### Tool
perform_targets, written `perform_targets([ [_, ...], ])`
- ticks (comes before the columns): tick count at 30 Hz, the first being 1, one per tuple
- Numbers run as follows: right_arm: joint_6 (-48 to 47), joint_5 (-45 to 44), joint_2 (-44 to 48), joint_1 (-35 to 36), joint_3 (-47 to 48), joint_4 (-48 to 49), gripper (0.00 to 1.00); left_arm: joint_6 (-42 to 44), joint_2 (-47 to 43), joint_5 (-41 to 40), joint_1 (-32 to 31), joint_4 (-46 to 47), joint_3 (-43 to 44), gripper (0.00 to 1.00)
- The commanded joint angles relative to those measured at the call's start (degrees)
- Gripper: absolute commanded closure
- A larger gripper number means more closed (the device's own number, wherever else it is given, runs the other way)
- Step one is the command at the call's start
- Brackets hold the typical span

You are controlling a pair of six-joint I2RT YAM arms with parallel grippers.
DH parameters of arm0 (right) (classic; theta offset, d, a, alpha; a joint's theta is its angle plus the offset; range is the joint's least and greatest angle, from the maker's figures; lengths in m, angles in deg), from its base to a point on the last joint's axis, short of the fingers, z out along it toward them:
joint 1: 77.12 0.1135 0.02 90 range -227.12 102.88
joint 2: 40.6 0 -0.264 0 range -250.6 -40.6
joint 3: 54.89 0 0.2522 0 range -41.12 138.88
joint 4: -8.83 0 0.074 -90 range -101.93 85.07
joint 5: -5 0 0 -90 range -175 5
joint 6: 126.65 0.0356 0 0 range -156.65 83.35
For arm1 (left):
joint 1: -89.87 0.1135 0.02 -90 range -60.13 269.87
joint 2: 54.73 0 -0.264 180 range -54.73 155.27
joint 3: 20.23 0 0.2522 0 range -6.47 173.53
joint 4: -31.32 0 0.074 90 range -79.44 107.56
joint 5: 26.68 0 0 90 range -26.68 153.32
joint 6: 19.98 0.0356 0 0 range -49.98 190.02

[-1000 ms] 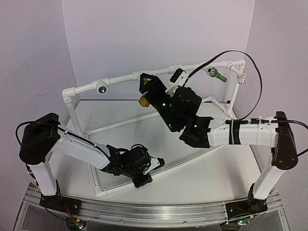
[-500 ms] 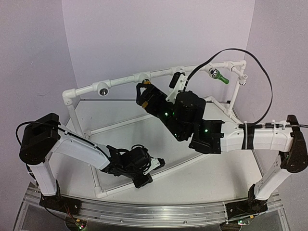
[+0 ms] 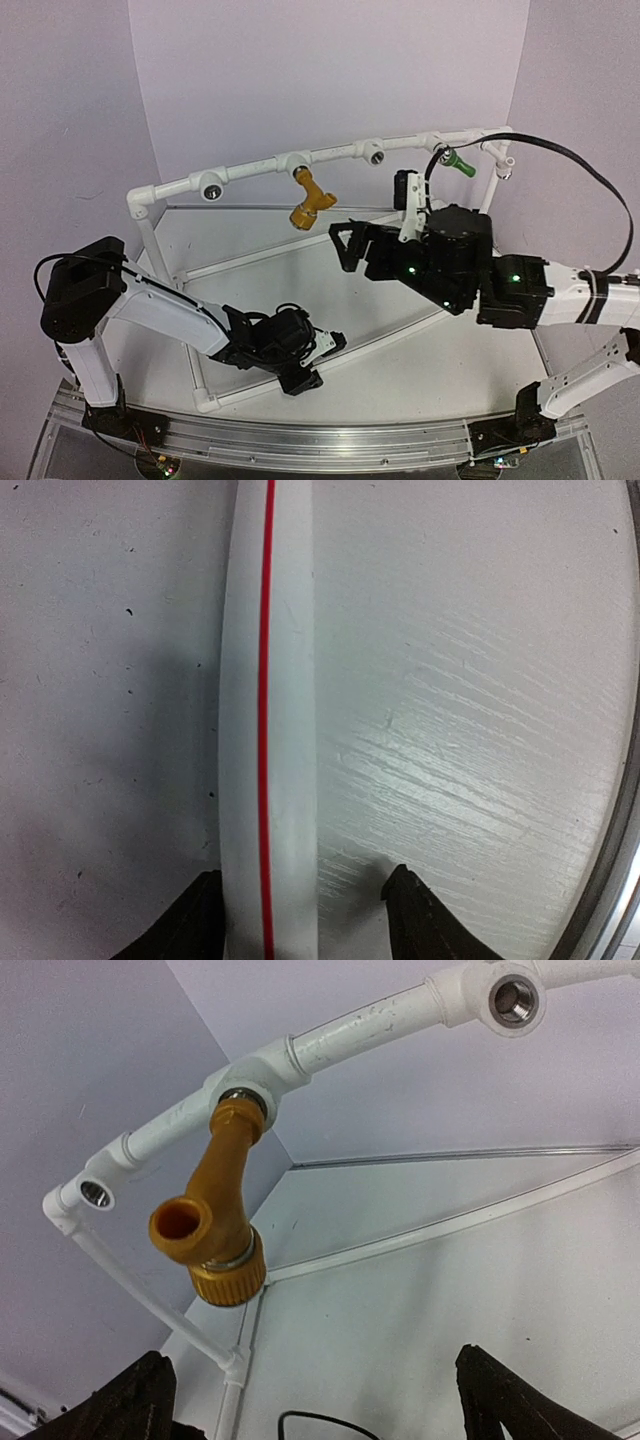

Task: Install the water faucets
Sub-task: Reset both arms

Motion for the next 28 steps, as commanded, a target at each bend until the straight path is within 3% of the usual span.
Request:
perform_targets([
  [1,-10.5,7.1,10.2,0.4,-3.0,-11.8,0.02,-1.5,-4.7,0.3,0.0,-5.8,0.2,0.3],
  [6,-16.2,2.2,17.5,0.4,-0.1,-22.8,0.02,-5.5,-17.2,4.6,0.4,-10.3,3.2,0.17],
  [10,-20.4,-6.6,20.5,0.4,6.3,-30.6,0.02,-10.7,-29.8,10.7,0.4,-10.7,1.3,0.14],
  [17,-32.1,-6.3,21.9,0.4,18.8,-31.5,0.02,-16.4,-48.9,18.7,0.4,-12.9,9.3,0.12],
  [23,-37.5,-5.5,19.6,0.4,24.5,-28.6,0.02,-13.4,-53.1,8.1,0.4,-13.3,21.5,0.08],
  [28,-37.5,0.2,21.6,0.4,21.7,-22.1,0.02,-7.8,-52.3,0.5,0.4,-13.5,28.7,0.04],
])
